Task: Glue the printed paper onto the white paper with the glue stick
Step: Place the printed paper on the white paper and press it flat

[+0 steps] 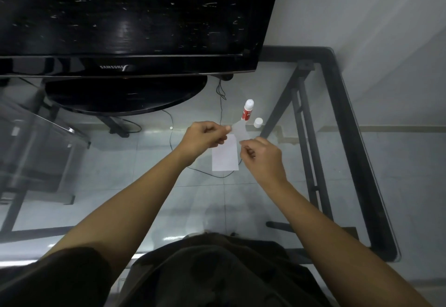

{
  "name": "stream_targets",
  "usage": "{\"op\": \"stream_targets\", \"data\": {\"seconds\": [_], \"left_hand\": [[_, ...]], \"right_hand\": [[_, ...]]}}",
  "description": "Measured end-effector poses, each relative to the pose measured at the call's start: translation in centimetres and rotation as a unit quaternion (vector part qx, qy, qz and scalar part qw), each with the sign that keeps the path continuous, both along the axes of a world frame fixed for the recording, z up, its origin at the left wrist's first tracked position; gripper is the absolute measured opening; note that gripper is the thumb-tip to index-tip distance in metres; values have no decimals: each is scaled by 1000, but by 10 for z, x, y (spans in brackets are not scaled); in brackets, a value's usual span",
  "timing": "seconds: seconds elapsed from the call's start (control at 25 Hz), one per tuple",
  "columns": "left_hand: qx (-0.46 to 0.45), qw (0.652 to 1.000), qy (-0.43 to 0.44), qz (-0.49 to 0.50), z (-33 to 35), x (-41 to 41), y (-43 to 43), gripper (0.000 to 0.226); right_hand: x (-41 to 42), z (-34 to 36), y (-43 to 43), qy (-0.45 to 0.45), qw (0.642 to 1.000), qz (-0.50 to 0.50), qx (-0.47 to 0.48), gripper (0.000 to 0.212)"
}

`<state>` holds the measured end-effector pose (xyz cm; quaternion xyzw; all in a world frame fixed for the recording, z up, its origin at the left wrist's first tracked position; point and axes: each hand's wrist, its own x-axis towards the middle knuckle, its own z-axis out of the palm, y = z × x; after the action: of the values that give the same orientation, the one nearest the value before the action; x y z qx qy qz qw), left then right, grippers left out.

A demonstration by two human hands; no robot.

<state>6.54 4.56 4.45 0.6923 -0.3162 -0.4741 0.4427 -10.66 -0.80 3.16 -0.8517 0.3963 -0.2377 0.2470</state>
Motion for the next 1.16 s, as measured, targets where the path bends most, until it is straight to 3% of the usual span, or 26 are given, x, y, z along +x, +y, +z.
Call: {"op": "stream_targets", "data": {"seconds": [0.24, 0.36, 0.44, 0.52, 0.64, 0.8, 1.0, 1.16], "left_hand": [[29, 997, -30, 69, -8, -7, -2, 10], [51, 996, -56, 46, -13, 2, -2, 8], [67, 996, -42, 27, -19, 10, -1, 9], [83, 996, -15, 29, -26, 13, 1, 10], [103, 992, 11, 67, -39, 11, 6, 14], [117, 987, 41, 101, -50, 9, 6, 18], [118, 987, 45, 101, -54, 15, -4, 14], [126, 984, 39, 124, -55, 13, -8, 8]], "right_hand": [[9, -2, 8, -21, 998, 50, 38, 23], [10, -8, 3, -90, 990, -73, 85, 24], [12, -13, -7, -92, 967, -154, 181, 26], [15, -21, -14, -73, 949, -160, 262, 18], [20, -32, -16, -60, 938, -161, 303, 4], [31, -42, -19, -54, 918, -213, 330, 19], [34, -49, -33, -44, 913, -182, 362, 4], [36, -55, -42, -43, 900, -166, 400, 9]]}}
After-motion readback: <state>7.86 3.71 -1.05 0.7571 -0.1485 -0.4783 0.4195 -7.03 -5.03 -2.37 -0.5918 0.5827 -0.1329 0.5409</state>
